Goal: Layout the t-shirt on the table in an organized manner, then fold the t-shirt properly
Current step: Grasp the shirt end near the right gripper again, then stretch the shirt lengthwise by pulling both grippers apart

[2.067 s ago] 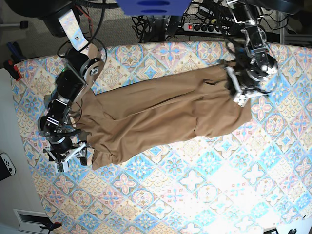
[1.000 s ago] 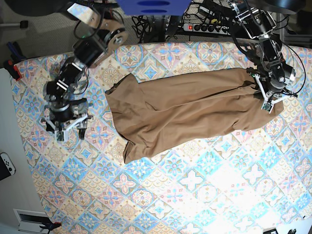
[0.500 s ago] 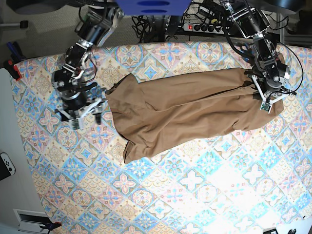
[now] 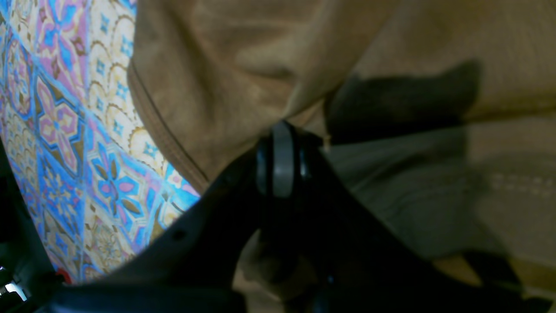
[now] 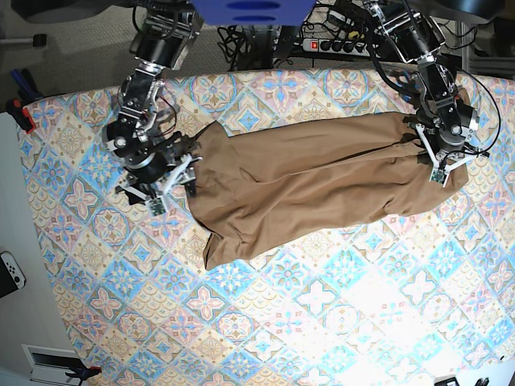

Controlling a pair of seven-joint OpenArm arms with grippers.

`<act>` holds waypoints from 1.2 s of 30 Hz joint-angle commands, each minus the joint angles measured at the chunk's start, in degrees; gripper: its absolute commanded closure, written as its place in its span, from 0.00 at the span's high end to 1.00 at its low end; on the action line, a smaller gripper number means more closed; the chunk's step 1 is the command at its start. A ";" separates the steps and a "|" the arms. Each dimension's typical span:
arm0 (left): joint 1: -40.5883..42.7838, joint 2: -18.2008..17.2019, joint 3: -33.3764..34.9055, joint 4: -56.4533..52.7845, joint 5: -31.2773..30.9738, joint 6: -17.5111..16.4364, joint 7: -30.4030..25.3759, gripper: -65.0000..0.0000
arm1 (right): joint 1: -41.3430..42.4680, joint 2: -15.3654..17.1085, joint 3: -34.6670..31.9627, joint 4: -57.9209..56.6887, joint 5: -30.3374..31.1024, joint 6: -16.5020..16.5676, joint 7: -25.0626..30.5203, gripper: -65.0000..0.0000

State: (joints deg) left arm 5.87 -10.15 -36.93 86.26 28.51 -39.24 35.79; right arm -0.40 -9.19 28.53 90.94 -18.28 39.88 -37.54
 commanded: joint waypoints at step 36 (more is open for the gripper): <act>3.05 13.10 0.14 13.13 1.07 -0.76 2.67 0.00 | -0.34 0.36 7.55 -7.73 0.48 0.12 1.01 0.00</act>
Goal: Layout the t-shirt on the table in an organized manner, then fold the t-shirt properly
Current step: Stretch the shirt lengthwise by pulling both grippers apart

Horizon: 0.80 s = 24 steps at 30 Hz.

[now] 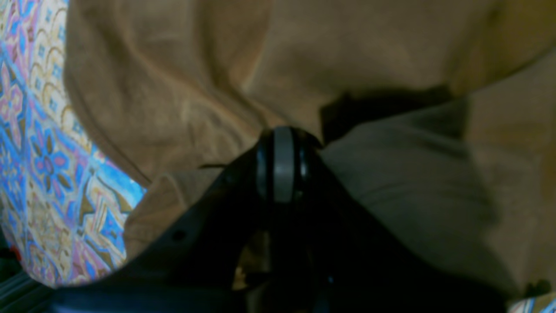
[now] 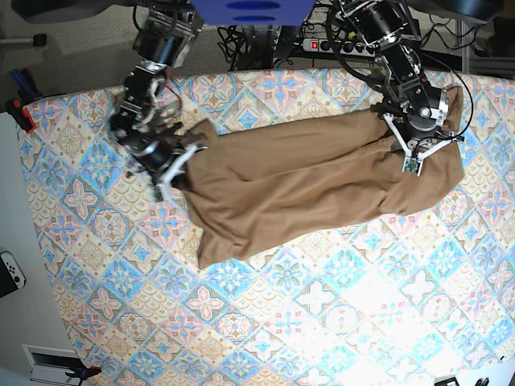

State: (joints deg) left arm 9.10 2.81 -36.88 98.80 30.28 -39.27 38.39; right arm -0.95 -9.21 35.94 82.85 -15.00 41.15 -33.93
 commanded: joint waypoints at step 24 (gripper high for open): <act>-0.09 6.19 2.11 14.29 -0.70 -0.73 0.25 0.00 | 0.29 4.95 18.08 -0.26 -2.80 -1.15 -2.68 0.00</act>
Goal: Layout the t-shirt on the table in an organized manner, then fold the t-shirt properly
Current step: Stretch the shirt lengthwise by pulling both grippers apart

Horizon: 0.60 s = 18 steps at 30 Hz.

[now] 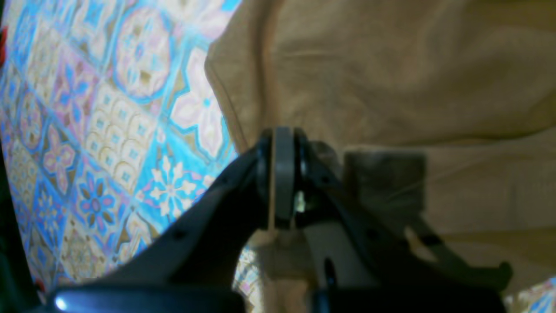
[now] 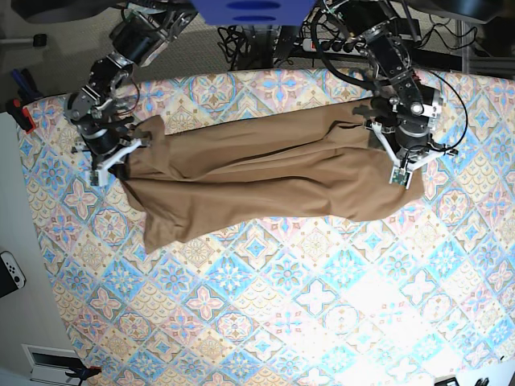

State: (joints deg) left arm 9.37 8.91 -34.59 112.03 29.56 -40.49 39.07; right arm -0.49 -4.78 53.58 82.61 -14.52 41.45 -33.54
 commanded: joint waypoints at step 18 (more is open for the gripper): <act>1.67 0.09 -3.79 0.90 -0.42 0.49 -0.78 0.00 | 8.98 3.68 7.03 -7.40 -9.61 -1.45 -2.46 0.00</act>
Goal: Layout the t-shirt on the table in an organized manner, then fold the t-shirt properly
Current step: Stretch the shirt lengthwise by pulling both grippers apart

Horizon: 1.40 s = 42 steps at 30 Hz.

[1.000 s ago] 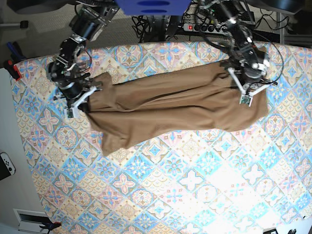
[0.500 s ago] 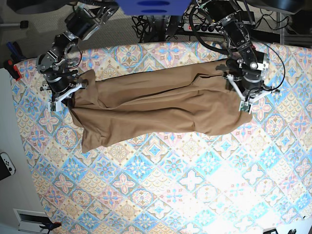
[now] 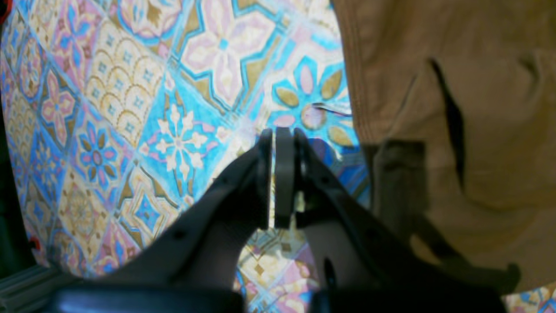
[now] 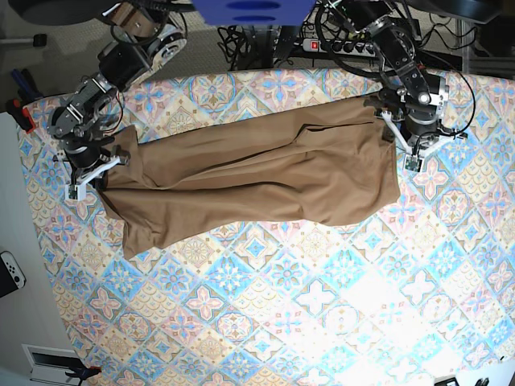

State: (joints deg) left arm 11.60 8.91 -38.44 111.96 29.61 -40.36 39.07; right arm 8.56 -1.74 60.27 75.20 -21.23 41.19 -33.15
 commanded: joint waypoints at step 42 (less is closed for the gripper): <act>-0.56 0.09 -0.03 0.87 -0.02 0.36 -0.61 0.00 | 6.61 3.54 1.22 0.36 -3.07 -1.19 -2.94 0.10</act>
State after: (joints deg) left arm 11.44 8.91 -38.44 111.96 29.63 -40.36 39.09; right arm 14.20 0.82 61.71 74.24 -24.99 39.68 -37.26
